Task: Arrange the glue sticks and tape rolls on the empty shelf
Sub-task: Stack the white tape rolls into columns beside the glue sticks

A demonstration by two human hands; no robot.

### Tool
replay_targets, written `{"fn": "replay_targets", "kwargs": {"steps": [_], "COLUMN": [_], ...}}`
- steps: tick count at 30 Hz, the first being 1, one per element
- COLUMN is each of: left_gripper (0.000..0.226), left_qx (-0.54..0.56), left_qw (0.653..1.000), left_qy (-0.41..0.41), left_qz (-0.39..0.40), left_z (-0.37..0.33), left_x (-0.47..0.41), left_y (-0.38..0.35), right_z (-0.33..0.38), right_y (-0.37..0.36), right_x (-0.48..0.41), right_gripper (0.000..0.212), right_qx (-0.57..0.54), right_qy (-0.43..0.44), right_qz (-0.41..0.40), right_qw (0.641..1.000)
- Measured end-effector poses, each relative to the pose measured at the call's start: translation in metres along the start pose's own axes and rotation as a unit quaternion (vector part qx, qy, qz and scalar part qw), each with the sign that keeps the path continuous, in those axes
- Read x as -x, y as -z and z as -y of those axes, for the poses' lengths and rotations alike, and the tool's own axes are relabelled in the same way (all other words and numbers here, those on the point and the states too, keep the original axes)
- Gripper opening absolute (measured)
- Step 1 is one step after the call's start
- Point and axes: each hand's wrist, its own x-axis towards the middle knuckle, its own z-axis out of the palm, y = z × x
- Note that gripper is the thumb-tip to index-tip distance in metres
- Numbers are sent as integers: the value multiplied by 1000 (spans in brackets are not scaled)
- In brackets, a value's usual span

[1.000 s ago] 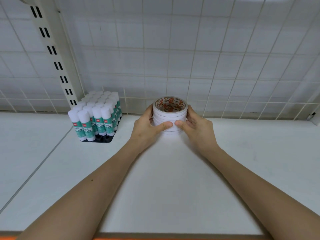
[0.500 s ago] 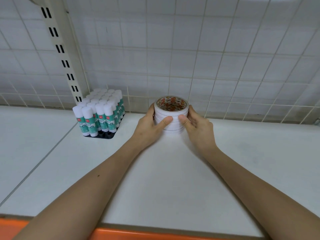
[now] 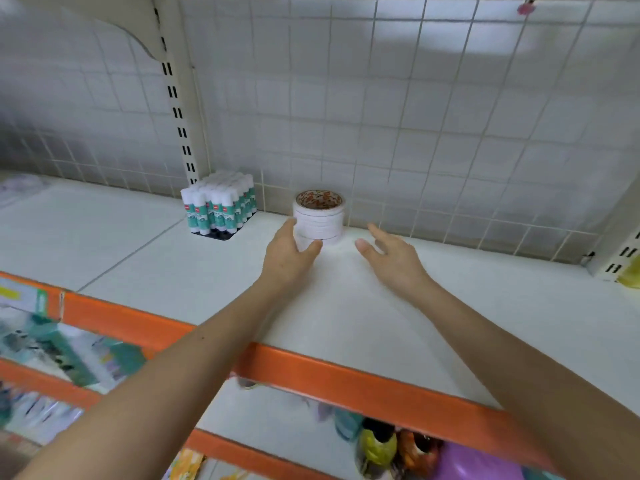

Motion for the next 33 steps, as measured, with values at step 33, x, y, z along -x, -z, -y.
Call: {"fn": "replay_targets", "kwargs": {"steps": [33], "left_gripper": [41], "left_qx": [180], "left_qw": [839], "left_qy": [-276], "left_qz": [434], "left_z": [-433], "left_x": [163], "left_y": [-492], "right_z": [-306], "right_y": [510], "right_x": [267], "right_gripper": [41], "right_qx": [266], "right_qy": [-249], "right_qz": [-277], "right_qw": [889]}}
